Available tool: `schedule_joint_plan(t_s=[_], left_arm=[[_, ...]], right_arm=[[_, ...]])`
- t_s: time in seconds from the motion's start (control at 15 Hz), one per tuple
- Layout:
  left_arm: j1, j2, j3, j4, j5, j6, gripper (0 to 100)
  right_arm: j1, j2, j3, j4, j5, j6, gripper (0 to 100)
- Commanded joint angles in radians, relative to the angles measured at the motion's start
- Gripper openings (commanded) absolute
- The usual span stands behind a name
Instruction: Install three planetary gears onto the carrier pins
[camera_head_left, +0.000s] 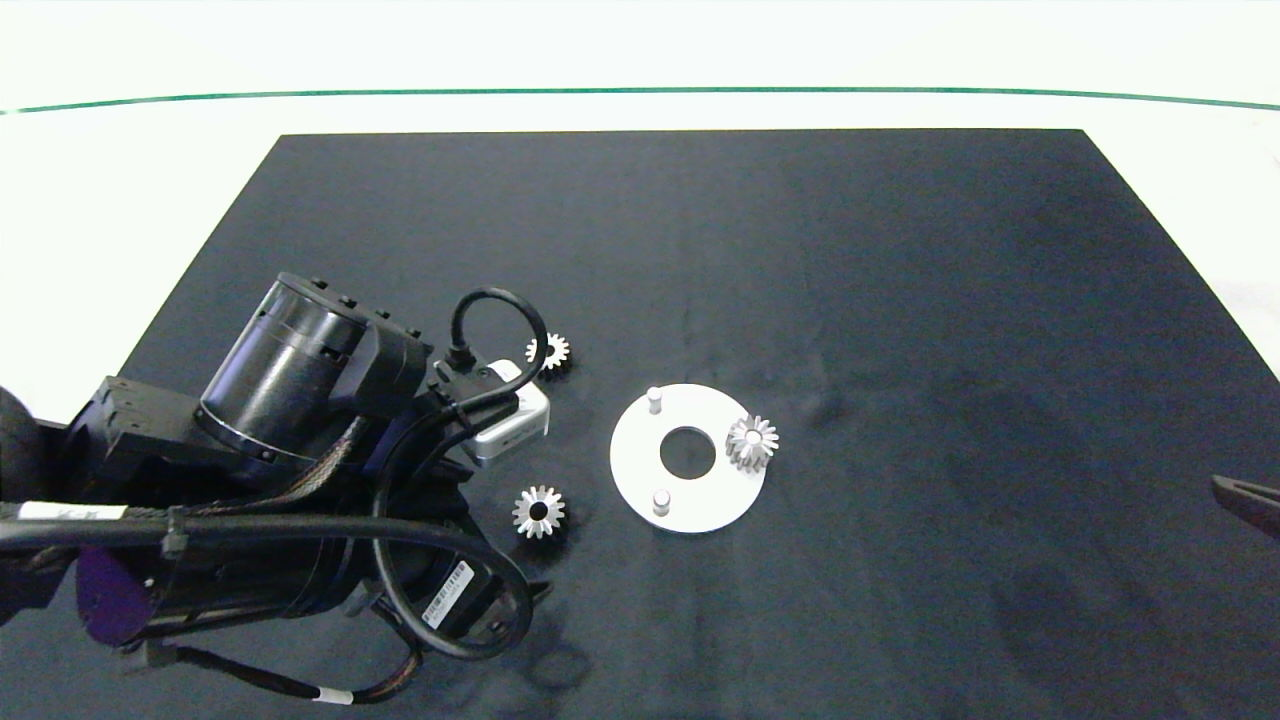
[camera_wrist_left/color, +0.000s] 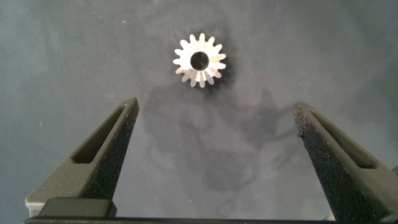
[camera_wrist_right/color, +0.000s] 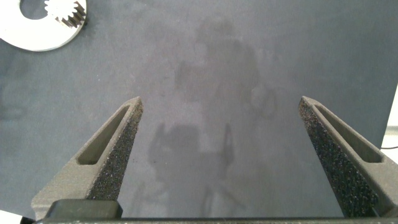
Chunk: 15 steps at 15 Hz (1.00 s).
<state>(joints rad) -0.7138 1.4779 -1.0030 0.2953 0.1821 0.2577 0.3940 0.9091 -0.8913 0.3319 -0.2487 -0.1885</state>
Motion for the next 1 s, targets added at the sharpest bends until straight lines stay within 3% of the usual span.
schedule_joint_plan(t_s=[0.07, 0.27, 1.0], left_arm=[[0.027, 0.038, -0.002, -0.031, -0.003, 0.034, 100], [0.045, 0.07, -0.003, -0.071, -0.004, 0.064, 100], [0.042, 0.17, -0.003, -0.151, -0.01, 0.061, 100]], right_arm=[[0.002, 0.002, 0.002, 0.001, -0.001, -0.003, 100], [0.003, 0.001, 0.012, 0.001, -0.001, -0.006, 100], [0.003, -0.001, 0.014, 0.001, -0.001, -0.009, 100]])
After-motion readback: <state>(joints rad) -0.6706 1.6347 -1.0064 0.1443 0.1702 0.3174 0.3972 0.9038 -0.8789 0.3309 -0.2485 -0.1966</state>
